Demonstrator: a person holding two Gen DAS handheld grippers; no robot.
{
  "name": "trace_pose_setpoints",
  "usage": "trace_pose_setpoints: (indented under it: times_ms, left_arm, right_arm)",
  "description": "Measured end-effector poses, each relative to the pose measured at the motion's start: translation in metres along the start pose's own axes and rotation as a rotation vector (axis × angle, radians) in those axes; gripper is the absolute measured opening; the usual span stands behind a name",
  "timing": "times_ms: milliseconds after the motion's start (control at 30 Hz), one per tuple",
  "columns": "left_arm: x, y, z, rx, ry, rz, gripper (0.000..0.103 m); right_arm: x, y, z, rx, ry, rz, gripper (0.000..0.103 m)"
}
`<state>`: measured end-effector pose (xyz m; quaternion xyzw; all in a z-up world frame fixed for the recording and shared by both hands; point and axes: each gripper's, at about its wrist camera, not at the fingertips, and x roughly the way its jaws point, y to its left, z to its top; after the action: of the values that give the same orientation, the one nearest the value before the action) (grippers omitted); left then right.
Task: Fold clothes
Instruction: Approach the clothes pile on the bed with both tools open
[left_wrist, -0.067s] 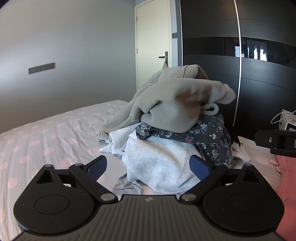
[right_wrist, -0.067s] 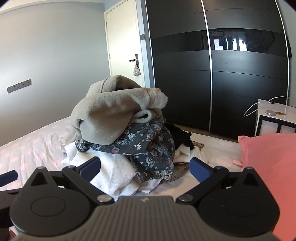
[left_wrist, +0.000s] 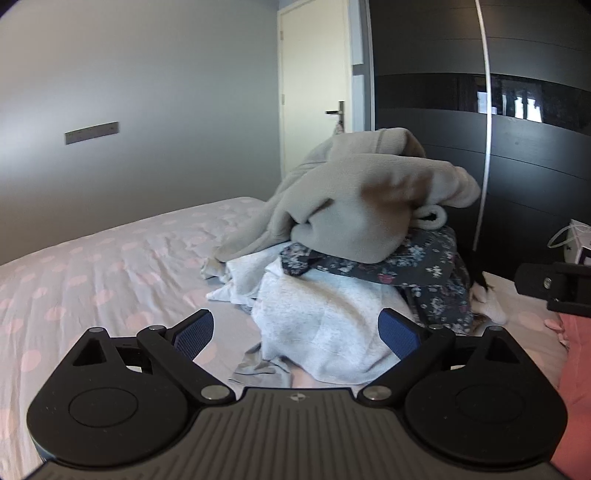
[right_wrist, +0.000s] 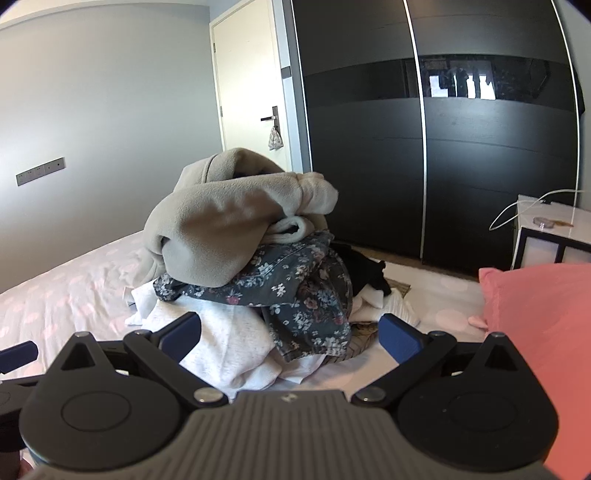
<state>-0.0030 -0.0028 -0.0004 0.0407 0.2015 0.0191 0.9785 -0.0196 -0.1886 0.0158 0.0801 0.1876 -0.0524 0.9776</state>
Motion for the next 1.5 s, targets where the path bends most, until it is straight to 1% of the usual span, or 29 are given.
trace_pose_setpoints:
  times_ms: [33, 100, 133, 167, 267, 333, 433, 600, 700, 867, 1067, 1133, 1500]
  left_arm:
    - [0.0, -0.002, 0.0, 0.0, 0.01, -0.004, 0.097]
    - [-0.002, 0.01, 0.001, -0.059, 0.022, -0.019, 0.098]
    - [0.004, 0.016, 0.002, -0.095, 0.038, -0.012, 0.097]
    - [0.005, 0.016, 0.002, -0.104, 0.035, -0.003, 0.097]
    - [0.004, 0.022, 0.004, -0.105, 0.037, -0.014, 0.096]
    - [0.007, 0.019, 0.004, -0.109, 0.042, 0.007, 0.096]
    - [0.006, 0.02, 0.005, -0.099, 0.039, 0.011, 0.096]
    - [0.004, 0.027, 0.004, -0.128, 0.044, -0.025, 0.096]
    - [0.005, 0.027, 0.005, -0.118, 0.049, -0.023, 0.096]
    - [0.007, 0.03, 0.005, -0.132, 0.067, -0.022, 0.096]
    - [0.007, 0.031, 0.004, -0.13, 0.066, -0.018, 0.096]
    - [0.008, 0.031, 0.003, -0.114, 0.073, -0.051, 0.096]
    - [0.009, 0.031, 0.0, -0.113, 0.083, -0.075, 0.096]
  right_arm:
    - [0.0, 0.001, 0.0, -0.003, 0.001, 0.001, 0.103]
    - [0.0, 0.002, 0.0, -0.009, 0.002, 0.004, 0.103]
    - [0.0, 0.002, 0.0, -0.012, 0.003, 0.006, 0.103]
    - [0.001, 0.003, 0.0, -0.015, 0.003, 0.007, 0.103]
    - [0.001, 0.005, 0.0, -0.024, 0.006, 0.011, 0.103]
    - [0.001, 0.006, 0.0, -0.03, 0.007, 0.014, 0.103]
    - [0.002, 0.008, 0.0, -0.039, 0.009, 0.018, 0.103]
    - [0.002, 0.011, 0.0, -0.05, 0.013, 0.026, 0.103]
    - [0.004, 0.011, -0.001, -0.048, 0.022, 0.035, 0.103]
    - [0.005, 0.012, -0.003, -0.053, 0.029, 0.042, 0.103]
    - [0.006, 0.014, -0.005, -0.062, 0.038, 0.047, 0.103]
    - [0.007, 0.015, -0.006, -0.063, 0.041, 0.048, 0.103]
    - [0.008, 0.019, -0.008, -0.084, 0.053, 0.047, 0.103]
